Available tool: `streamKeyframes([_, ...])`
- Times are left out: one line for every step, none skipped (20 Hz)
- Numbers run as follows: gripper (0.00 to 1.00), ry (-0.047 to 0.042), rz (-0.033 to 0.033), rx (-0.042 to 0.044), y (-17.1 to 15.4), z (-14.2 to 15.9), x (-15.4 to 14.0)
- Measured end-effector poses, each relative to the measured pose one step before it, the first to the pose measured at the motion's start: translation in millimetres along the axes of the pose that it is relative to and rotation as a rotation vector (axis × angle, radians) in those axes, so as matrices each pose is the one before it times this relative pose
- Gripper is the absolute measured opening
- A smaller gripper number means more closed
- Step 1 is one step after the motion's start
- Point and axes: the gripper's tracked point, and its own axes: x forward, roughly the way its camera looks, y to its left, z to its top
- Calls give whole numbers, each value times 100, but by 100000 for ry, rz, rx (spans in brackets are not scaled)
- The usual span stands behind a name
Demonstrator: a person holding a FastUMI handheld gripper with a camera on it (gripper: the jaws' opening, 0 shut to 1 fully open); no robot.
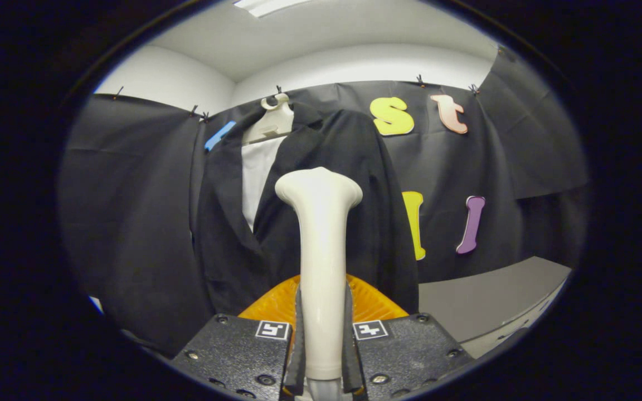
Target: Iron the clothes twice with a garment steamer, once on the left side and once on the right side.
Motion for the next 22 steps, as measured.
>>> streamKeyframes([28, 1473, 178, 128, 88, -728, -300])
streamKeyframes([29, 1563, 356, 350, 137, -755, -223])
streamKeyframes([28, 1526, -91, -14, 20, -810, -300])
streamKeyframes([28, 1413, -353, -729, 23, -719, -212])
streamKeyframes([29, 1180, -241, -591, 24, -672, -344])
streamKeyframes([28, 923, -151, -608, 20, -522, -224])
streamKeyframes([28, 607, -430, -555, -60, -448, -272])
streamKeyframes([28, 524, -711, -502, -146, -398, -143])
streamKeyframes([28, 677, -746, -188, -131, -376, -175])
streamKeyframes([28, 762, -431, 186, -132, -303, -226])
streamKeyframes([28, 736, -138, 100, -43, -458, -129])
streamKeyframes([28, 887, -360, -476, -127, -727, -304])
streamKeyframes([28, 1143, -549, -675, -179, -720, -259])
streamKeyframes([28, 1458, -342, -433, -143, -732, -197])
streamKeyframes([28, 1477, -186, -25, -24, -768, -231])
streamKeyframes([28, 1288, -278, -88, -62, -737, -184])
streamKeyframes([28, 1262, -493, -503, -150, -671, -157])
streamKeyframes([28, 1167, -403, -370, -90, -569, -62])
streamKeyframes([28, 1181, -143, -237, 34, -654, -54])
streamKeyframes([28, 958, -118, -126, 12, -540, -21])
streamKeyframes([28, 971, -230, -269, 77, -706, -74])
streamKeyframes([29, 1177, -412, -403, 28, -587, 17])
